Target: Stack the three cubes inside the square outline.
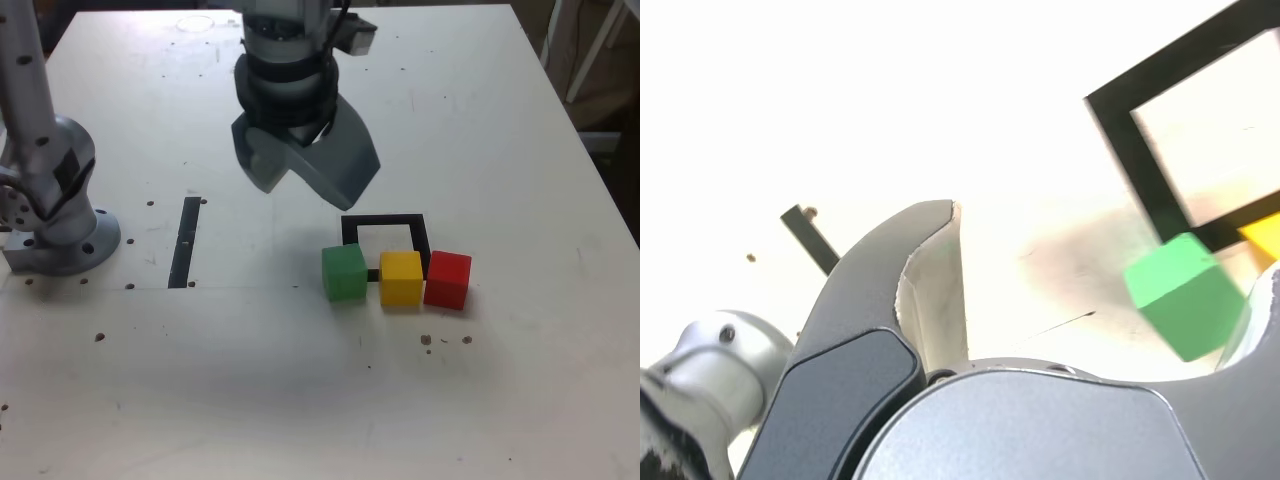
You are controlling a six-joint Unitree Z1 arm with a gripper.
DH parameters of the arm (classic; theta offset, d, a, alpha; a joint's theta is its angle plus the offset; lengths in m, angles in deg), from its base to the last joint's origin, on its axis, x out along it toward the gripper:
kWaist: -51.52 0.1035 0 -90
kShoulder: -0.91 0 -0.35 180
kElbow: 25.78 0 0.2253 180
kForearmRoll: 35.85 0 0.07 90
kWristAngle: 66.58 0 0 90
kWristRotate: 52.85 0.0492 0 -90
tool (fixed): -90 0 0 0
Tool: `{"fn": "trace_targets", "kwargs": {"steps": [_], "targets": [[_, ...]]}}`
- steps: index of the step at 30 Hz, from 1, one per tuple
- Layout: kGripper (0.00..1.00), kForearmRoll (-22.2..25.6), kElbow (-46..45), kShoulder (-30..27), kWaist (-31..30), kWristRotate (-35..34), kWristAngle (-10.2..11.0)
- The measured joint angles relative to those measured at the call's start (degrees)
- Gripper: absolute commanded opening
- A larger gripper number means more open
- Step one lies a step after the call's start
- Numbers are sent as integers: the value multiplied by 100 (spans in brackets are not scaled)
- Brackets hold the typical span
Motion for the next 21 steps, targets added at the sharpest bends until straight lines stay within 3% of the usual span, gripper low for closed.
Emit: {"fn": "trace_targets", "kwargs": {"steps": [8,17,21], "targets": [[100,-81,329,98,-14,1057,388],[99,-5,1205,532,-269,2792,403],[99,178,1509,725,-372,2977,420]]}}
